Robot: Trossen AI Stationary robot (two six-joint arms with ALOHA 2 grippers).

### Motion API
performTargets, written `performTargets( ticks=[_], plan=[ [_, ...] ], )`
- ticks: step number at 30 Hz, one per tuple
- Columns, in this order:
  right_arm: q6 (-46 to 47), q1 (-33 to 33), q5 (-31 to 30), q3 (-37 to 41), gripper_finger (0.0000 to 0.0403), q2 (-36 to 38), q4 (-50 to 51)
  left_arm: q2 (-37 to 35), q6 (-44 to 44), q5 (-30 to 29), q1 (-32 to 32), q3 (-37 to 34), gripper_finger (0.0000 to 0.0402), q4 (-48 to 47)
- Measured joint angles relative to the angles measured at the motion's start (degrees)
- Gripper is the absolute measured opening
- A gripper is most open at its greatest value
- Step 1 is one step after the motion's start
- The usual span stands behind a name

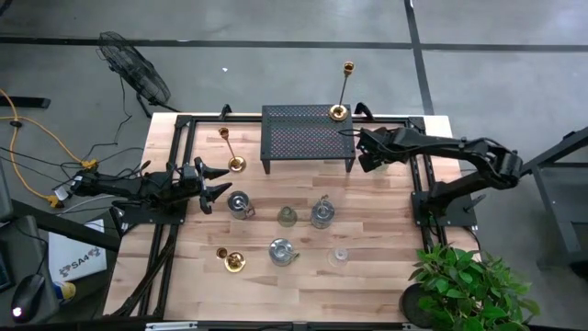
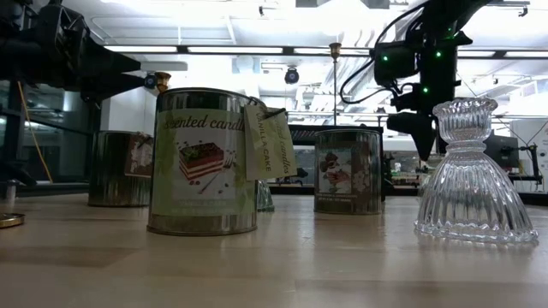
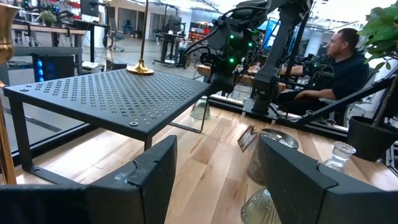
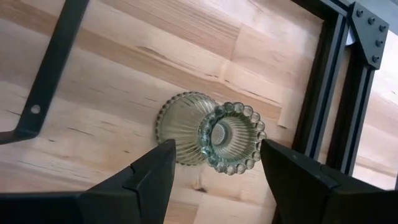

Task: Pick & Place candle stick holders
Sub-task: Put the top green candle holder on the shelf

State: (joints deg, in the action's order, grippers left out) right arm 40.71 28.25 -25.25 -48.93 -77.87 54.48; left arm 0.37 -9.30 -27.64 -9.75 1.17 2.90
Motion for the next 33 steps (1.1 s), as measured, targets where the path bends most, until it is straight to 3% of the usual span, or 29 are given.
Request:
performTargets(
  ticks=[33],
  plan=[
    [-1.79, 0.0, 1.07, -0.91, 0.0227, 3.49, -2.89, -0.01, 0.02, 0.0, 0.01, 0.0, 0.0218, 0.0]
  ],
)
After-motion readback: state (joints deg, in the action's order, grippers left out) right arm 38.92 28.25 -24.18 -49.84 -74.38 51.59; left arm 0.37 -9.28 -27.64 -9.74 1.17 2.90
